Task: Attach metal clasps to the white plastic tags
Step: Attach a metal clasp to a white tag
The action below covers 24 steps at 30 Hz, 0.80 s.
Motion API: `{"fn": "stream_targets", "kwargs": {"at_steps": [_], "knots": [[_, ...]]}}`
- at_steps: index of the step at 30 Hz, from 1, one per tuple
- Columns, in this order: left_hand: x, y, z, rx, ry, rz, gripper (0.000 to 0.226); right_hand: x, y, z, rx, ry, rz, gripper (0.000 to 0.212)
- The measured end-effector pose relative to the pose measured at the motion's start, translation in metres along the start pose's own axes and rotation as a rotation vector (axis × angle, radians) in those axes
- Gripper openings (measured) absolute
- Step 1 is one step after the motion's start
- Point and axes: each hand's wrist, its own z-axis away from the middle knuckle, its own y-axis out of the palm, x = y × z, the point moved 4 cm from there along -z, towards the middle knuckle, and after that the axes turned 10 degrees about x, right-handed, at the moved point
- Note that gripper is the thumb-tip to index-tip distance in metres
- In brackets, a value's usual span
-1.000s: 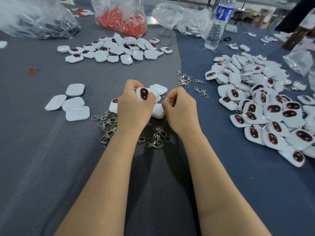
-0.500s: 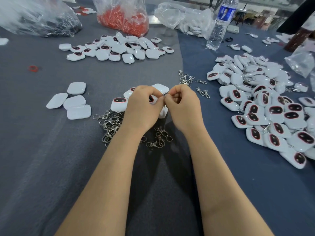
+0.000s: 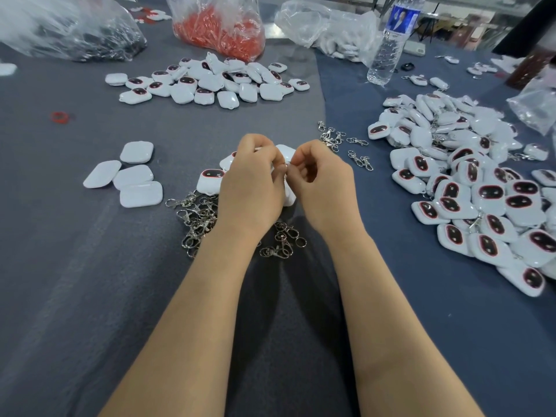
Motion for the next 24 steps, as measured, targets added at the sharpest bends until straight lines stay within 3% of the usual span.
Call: {"fn": "stream_targets", "kwargs": {"at_steps": [11,16,19,24], "knots": [[0.007,-0.003,-0.003,-0.020,-0.046,0.065,0.007,0.004,0.002,0.003,0.015,-0.105,0.058,0.008],[0.009,-0.004,-0.003,-0.003,-0.106,0.141,0.006,-0.003,0.001,0.002,-0.048,-0.005,-0.018,0.010],[0.008,-0.008,-0.005,-0.001,-0.141,0.312,0.020,-0.009,-0.001,0.000,-0.069,0.067,-0.039,0.009],[-0.001,-0.005,-0.003,0.063,-0.061,0.469,0.032,-0.012,-0.001,-0.001,-0.067,0.105,-0.028,0.011]]}}
